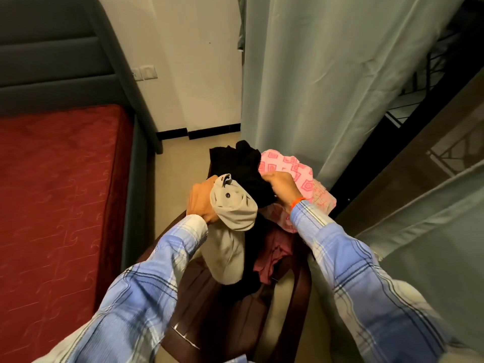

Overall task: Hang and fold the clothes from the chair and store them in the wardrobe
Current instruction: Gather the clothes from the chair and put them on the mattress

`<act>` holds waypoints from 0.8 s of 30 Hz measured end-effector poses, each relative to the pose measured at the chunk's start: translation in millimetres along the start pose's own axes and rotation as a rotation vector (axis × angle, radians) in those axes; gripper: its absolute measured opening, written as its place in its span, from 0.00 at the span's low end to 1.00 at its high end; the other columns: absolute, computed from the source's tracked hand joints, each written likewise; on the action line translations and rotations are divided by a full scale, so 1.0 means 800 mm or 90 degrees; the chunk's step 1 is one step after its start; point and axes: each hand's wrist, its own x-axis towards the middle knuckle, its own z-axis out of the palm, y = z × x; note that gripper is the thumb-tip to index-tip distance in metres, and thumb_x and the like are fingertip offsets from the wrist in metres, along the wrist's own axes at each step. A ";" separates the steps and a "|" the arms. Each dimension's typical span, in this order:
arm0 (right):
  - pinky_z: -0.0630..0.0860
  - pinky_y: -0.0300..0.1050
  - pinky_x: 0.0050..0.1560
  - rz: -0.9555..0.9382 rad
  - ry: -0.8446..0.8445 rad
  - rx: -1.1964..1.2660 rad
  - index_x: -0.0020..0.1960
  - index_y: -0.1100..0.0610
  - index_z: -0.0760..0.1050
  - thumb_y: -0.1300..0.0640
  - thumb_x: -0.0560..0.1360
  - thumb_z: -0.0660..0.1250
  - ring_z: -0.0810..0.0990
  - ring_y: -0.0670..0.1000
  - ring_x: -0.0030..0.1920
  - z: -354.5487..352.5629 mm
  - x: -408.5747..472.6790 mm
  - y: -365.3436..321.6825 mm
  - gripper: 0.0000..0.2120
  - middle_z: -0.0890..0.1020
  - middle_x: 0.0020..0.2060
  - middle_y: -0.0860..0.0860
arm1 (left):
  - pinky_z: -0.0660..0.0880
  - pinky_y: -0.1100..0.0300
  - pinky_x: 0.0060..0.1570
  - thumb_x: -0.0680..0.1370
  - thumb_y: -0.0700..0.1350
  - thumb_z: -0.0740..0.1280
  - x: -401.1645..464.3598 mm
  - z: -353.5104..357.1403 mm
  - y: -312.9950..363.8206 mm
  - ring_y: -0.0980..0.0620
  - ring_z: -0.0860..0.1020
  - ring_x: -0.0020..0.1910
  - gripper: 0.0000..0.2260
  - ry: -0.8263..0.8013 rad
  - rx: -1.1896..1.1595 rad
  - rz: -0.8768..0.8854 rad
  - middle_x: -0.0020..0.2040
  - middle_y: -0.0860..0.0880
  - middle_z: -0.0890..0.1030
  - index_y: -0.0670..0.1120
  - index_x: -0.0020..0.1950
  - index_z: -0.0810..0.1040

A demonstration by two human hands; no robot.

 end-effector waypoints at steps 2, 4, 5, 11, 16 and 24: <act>0.73 0.43 0.46 -0.031 0.093 -0.246 0.39 0.53 0.76 0.56 0.74 0.69 0.79 0.49 0.39 -0.012 0.015 0.013 0.05 0.81 0.35 0.49 | 0.69 0.56 0.41 0.78 0.45 0.62 -0.001 0.002 0.008 0.44 0.73 0.38 0.08 -0.024 -0.008 -0.079 0.39 0.48 0.75 0.45 0.40 0.69; 0.73 0.44 0.50 -0.078 0.158 -0.422 0.47 0.51 0.75 0.55 0.72 0.69 0.80 0.56 0.49 -0.023 0.025 0.024 0.05 0.83 0.45 0.53 | 0.70 0.54 0.42 0.77 0.48 0.63 0.001 0.009 0.010 0.44 0.72 0.38 0.07 -0.034 -0.019 -0.115 0.43 0.46 0.76 0.44 0.47 0.72; 0.74 0.46 0.51 -0.108 0.174 -0.495 0.52 0.52 0.74 0.56 0.72 0.68 0.79 0.58 0.53 -0.028 0.030 0.027 0.09 0.82 0.50 0.55 | 0.70 0.54 0.42 0.77 0.50 0.64 0.000 0.013 0.010 0.44 0.72 0.38 0.09 -0.034 -0.027 -0.123 0.43 0.46 0.76 0.44 0.49 0.73; 0.70 0.53 0.59 -0.258 0.205 -0.859 0.66 0.59 0.68 0.51 0.70 0.72 0.70 0.61 0.62 -0.040 0.065 0.036 0.28 0.69 0.65 0.59 | 0.67 0.54 0.42 0.76 0.52 0.65 0.012 0.036 0.008 0.45 0.70 0.38 0.11 -0.073 -0.037 -0.173 0.43 0.46 0.75 0.44 0.49 0.72; 0.69 0.54 0.59 -0.299 0.150 -0.957 0.61 0.58 0.74 0.60 0.73 0.69 0.68 0.62 0.63 -0.044 0.087 0.042 0.17 0.69 0.65 0.60 | 0.69 0.54 0.42 0.74 0.54 0.67 0.021 0.051 0.007 0.43 0.72 0.39 0.14 -0.086 -0.063 -0.180 0.46 0.45 0.78 0.45 0.50 0.72; 0.69 0.54 0.56 -0.276 0.203 -0.623 0.55 0.66 0.74 0.58 0.78 0.65 0.74 0.64 0.56 -0.034 0.080 0.044 0.11 0.78 0.54 0.64 | 0.78 0.47 0.52 0.72 0.57 0.68 0.020 0.050 0.009 0.38 0.79 0.47 0.19 -0.096 -0.113 -0.177 0.50 0.43 0.81 0.45 0.54 0.74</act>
